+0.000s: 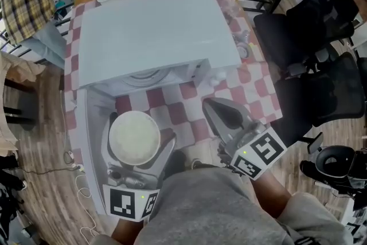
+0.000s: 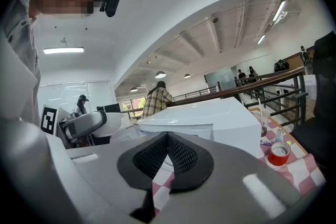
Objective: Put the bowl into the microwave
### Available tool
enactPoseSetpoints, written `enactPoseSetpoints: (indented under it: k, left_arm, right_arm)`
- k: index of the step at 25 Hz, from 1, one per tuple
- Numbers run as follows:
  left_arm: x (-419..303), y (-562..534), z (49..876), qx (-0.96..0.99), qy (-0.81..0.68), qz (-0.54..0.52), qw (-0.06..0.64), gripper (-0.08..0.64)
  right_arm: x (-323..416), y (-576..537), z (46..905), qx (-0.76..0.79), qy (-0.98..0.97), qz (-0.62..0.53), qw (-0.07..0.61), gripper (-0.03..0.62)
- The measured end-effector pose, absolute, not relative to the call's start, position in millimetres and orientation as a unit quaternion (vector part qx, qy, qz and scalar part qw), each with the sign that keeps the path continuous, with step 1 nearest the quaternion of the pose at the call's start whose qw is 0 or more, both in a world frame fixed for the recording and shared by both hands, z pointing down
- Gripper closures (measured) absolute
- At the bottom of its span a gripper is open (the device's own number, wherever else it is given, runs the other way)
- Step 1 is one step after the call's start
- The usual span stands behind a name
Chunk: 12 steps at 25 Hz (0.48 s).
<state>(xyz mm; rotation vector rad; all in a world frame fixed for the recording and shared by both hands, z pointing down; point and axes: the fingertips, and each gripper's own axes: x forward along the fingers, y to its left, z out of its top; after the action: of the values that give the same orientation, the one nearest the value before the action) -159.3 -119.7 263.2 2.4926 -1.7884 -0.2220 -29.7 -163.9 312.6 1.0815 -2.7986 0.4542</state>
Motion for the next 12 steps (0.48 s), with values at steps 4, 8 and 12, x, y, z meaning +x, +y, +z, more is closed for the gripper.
enactPoseSetpoints:
  k: [4, 8, 12]
  left_arm:
    - [-162.3, -125.7, 265.1, 0.814, -0.574, -0.075, 0.037, 0.023]
    - [-169.0, -131.2, 268.1, 0.817, -0.570, -0.077, 0.039, 0.023]
    - [-170.4, -135.1, 269.0, 0.820, -0.563, -0.085, 0.047, 0.023]
  right_arm:
    - [-40.8, -169.9, 310.1, 0.358, -0.921, 0.144, 0.054, 0.594]
    - [-51.4, -174.2, 310.0, 0.359, -0.922, 0.136, 0.056, 0.594]
    - [-54.8, -177.7, 310.1, 0.363, -0.920, 0.138, 0.056, 0.594]
